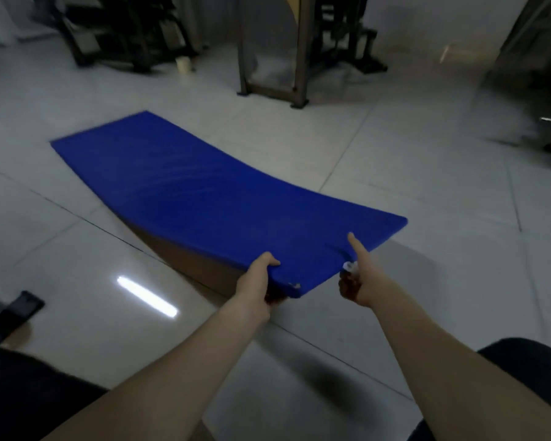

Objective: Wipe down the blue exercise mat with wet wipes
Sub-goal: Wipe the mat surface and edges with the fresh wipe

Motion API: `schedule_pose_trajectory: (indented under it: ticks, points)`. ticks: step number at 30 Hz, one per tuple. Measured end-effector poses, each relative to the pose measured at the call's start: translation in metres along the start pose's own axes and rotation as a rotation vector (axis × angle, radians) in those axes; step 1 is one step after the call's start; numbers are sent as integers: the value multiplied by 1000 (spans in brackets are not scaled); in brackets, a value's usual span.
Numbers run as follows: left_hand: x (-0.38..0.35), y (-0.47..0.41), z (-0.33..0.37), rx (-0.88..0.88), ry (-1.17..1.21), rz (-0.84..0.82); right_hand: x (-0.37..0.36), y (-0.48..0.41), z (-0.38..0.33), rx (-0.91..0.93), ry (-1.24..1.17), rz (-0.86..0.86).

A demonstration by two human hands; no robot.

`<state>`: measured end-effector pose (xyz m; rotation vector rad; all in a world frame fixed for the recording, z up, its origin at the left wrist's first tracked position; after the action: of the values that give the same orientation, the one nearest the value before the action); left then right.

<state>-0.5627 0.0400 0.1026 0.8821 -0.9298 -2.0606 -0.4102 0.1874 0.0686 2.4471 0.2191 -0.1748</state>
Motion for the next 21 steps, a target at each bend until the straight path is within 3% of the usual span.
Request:
schedule_pose_trajectory:
  ticks: [3,8,13,16,21]
  points:
    - [2,47,22,-86,-3,-13,-31,26,-33,38,-6,-97]
    - [-6,103,60,-124,-19,-78,-67,70,-106,328,-14,-83]
    - [-68,131,75,-212,-66,-164,-22,118,-181,493,-116,39]
    - [-105,149,81,-291,-124,-225,9,151,-210,623,-54,104]
    - [-151,175,87,-256,-226,-417,55,197,-231,813,-72,249]
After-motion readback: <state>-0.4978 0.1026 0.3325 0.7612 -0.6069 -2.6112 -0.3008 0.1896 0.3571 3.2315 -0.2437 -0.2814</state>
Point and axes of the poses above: each hand's wrist, its own y-axis away from the middle knuckle, its own x-axis out of the back of the hand, z = x × y, the point moved 1 cm from there along -y, towards the middle knuckle, and after that the axes turned 12 degrees about x, right-handed, at the moved point
